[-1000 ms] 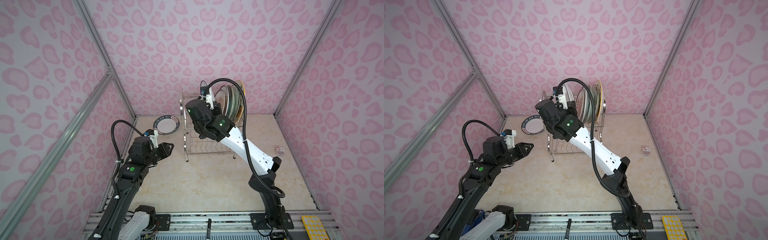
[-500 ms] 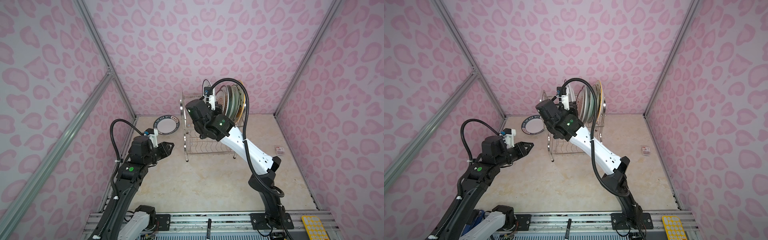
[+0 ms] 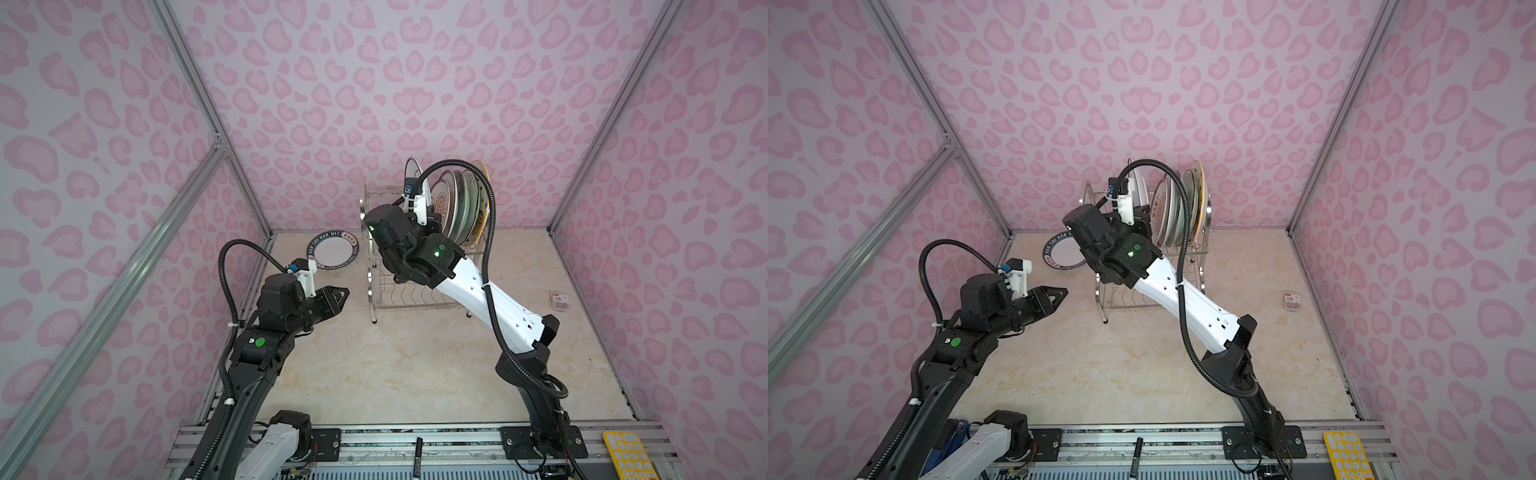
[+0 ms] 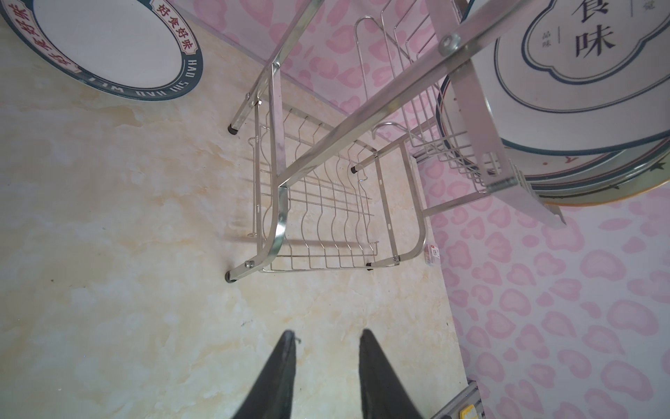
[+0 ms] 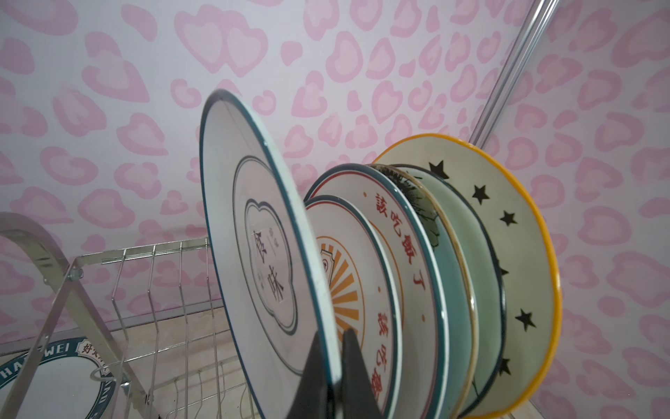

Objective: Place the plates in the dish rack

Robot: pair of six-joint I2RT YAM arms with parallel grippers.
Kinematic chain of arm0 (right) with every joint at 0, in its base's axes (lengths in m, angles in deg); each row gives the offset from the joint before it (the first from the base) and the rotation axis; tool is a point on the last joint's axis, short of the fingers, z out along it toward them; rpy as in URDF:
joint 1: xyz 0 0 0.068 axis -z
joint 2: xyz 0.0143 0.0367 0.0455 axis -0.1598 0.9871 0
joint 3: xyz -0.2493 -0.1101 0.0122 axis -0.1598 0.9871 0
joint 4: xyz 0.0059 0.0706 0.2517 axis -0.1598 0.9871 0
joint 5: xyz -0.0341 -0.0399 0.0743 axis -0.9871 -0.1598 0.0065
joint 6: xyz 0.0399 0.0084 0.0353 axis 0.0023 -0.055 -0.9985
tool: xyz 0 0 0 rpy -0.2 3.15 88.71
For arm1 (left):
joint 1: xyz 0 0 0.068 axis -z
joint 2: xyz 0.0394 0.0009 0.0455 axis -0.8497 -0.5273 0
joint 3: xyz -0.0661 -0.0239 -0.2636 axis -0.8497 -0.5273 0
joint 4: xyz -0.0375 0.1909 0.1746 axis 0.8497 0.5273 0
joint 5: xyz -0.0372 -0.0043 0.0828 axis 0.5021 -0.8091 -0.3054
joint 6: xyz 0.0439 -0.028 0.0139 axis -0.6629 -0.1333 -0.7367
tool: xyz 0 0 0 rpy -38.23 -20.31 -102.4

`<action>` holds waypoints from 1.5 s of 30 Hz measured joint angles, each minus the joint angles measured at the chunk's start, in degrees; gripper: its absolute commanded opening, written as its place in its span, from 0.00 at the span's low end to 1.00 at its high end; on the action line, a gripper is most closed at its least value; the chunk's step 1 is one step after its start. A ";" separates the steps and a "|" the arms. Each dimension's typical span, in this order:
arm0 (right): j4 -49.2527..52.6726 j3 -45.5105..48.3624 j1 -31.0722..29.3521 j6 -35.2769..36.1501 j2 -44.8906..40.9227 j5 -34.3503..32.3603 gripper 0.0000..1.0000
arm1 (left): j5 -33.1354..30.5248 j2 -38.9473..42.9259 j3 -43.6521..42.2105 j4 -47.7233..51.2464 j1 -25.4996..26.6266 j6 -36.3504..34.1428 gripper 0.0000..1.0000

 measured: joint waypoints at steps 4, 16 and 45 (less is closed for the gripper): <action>-2.99 0.00 -1.25 3.04 0.72 -2.82 0.00 | 0.61 0.90 0.00 0.07 0.04 -0.07 0.33; -4.55 -0.07 -1.46 3.80 1.01 -5.97 0.00 | 1.29 1.95 0.85 1.75 0.04 -1.46 0.33; 8.55 -0.90 2.47 -10.71 2.01 1.33 0.00 | 1.88 1.44 0.83 1.75 0.04 -1.42 0.34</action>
